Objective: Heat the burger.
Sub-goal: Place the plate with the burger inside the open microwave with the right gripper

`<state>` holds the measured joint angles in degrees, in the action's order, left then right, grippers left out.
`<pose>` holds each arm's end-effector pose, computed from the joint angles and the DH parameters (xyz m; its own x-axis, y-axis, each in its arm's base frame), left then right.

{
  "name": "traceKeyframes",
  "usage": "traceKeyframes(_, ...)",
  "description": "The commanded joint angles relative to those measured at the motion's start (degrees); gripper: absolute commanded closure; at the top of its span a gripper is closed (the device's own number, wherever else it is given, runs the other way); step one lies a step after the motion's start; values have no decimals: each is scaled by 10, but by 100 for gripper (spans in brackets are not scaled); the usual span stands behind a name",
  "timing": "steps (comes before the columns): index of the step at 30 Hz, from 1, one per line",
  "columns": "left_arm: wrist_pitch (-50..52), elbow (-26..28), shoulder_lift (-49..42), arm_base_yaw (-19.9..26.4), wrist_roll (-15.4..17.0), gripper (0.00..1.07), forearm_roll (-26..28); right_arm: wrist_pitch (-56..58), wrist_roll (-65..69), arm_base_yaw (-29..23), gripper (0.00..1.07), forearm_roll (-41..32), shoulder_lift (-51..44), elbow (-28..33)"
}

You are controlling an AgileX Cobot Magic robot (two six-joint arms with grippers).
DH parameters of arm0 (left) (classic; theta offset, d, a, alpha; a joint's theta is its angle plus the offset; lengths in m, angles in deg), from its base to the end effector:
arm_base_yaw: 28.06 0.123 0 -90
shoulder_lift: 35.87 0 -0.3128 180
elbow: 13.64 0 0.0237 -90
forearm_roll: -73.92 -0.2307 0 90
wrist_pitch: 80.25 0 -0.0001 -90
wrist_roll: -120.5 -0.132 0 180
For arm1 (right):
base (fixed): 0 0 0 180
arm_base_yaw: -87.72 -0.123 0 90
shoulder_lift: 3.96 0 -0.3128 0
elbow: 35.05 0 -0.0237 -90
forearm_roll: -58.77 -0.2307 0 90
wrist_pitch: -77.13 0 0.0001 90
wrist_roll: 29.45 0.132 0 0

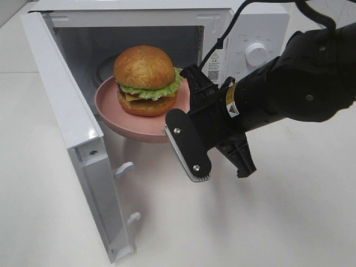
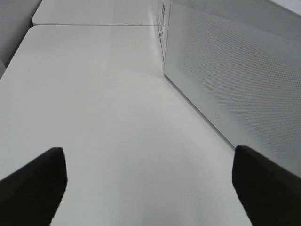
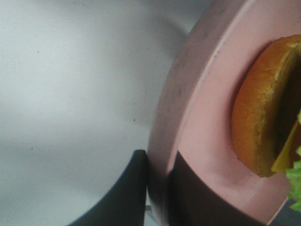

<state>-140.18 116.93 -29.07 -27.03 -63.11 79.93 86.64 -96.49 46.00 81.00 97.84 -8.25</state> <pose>-0.0137 -0.0122 0.2502 -0.4380 0.0024 -0.8990 0.0680 0.9972 -0.0305 0.2654 0.2255 0.2067 0.6229 -0.7816 0.0341 -0.5606 -0.4763 -0.6774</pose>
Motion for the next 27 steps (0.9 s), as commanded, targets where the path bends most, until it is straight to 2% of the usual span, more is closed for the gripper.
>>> traceKeyframes(1,5,-1,-15,0,1,19,1,-34,-1,3,101,0,4,-24)
traceKeyframes(12,5,-1,-15,0,1,19,1,-11,1,3,100,-13,58,-103)
traceKeyframes(27,5,-1,-15,0,1,19,0,-21,2,3,99,-13,110,-151)
